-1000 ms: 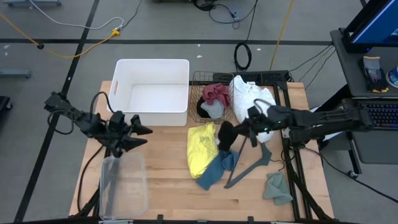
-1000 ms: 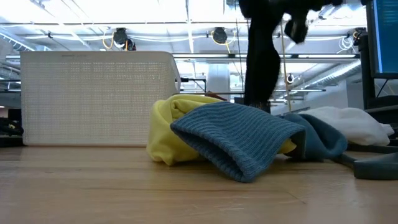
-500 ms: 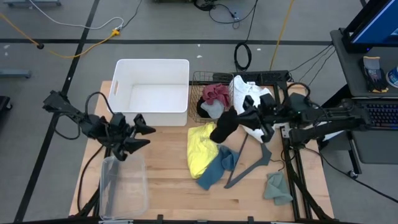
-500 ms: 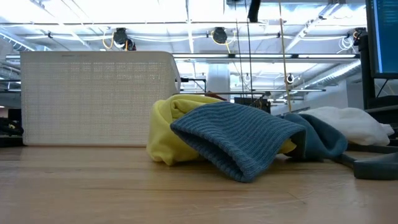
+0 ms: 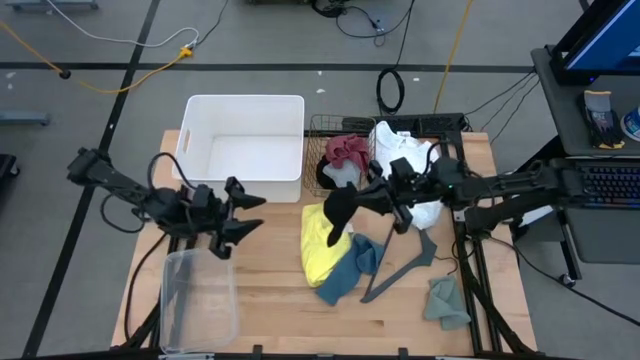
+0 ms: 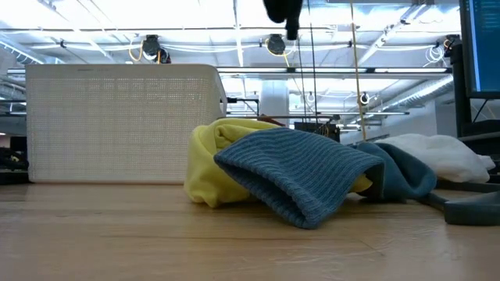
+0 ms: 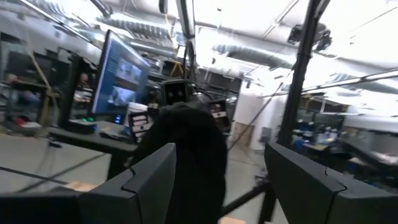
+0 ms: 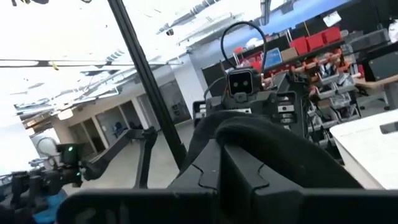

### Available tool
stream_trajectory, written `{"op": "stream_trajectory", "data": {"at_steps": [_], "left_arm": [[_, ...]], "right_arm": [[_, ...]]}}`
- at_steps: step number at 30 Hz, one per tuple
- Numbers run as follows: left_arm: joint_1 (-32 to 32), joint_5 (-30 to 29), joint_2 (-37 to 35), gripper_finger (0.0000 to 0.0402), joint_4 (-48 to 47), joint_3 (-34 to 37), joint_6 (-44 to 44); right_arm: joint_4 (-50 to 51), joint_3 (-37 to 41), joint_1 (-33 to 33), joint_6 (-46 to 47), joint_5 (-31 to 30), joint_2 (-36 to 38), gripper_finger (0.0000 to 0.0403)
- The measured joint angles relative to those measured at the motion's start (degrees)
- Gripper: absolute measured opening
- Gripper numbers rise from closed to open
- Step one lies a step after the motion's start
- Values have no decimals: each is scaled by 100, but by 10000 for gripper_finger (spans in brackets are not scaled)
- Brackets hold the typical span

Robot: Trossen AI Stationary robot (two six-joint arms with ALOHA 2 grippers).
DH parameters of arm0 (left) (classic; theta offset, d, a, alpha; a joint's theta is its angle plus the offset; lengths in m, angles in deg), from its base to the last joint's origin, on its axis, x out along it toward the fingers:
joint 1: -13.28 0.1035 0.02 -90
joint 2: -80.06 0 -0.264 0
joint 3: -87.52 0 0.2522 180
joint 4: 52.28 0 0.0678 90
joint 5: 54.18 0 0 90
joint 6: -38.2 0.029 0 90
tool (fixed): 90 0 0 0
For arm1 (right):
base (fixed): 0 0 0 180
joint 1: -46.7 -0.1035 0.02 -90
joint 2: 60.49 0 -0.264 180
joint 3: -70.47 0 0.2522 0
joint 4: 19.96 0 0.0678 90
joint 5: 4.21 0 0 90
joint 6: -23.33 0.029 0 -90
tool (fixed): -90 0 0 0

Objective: Pick & Place Cloths
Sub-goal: Put the black sock into the transparent bin

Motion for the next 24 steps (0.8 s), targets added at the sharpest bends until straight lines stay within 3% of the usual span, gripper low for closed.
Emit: {"op": "stream_trajectory", "data": {"at_steps": [11, 24], "left_arm": [[316, 3, 1097, 250, -116, -851, 303], [643, -69, 2048, 250, -938, -1810, 277]], "right_arm": [[-930, 0, 11, -74, -295, -551, 0], [-1031, 2, 5, -635, -984, -574, 0]]}}
